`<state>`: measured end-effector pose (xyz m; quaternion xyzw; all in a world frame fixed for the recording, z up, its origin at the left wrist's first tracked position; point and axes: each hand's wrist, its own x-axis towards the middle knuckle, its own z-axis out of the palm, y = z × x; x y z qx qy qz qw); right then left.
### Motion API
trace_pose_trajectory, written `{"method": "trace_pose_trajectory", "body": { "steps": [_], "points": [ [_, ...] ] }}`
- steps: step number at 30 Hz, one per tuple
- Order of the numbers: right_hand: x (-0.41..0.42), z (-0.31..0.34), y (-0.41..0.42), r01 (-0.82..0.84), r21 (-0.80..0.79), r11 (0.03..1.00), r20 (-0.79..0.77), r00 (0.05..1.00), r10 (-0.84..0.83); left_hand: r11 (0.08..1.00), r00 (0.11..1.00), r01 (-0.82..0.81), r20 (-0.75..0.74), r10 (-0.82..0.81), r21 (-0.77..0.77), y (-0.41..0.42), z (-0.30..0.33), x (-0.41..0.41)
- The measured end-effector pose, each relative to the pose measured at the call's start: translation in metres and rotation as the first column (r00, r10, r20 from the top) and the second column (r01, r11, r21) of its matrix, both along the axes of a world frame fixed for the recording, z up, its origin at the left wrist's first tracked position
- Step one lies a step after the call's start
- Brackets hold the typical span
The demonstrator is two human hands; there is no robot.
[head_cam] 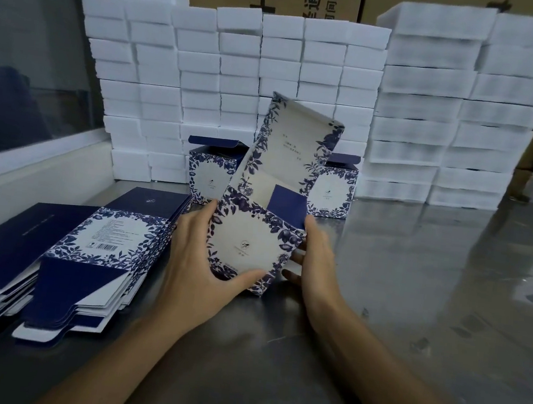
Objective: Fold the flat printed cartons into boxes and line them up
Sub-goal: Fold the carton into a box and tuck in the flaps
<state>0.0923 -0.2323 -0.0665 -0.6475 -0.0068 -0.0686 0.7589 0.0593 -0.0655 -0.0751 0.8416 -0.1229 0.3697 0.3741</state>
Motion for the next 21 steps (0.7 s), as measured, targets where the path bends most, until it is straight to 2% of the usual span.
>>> {"method": "trace_pose_trajectory", "body": {
  "steps": [7,11,16,21],
  "points": [
    [0.001,0.004,-0.002,-0.076,0.044,0.996,0.018,0.997,0.075,0.982,0.988,0.144,-0.047,-0.15,-0.118,-0.003,-0.002,-0.003],
    [0.0,0.011,-0.003,-0.032,-0.008,0.999,0.1,0.994,0.032,0.95,0.965,0.25,-0.03,-0.26,-0.19,-0.006,0.0,-0.004],
    [-0.005,0.02,-0.004,-0.047,-0.101,0.994,0.144,0.988,0.062,0.84,0.925,0.345,-0.001,-0.38,-0.419,-0.004,0.006,-0.005],
    [-0.009,0.015,-0.005,-0.004,-0.114,0.993,0.238,0.971,0.031,0.612,0.905,0.241,-0.055,-0.423,-0.753,0.001,0.016,0.0]
  ]
}}
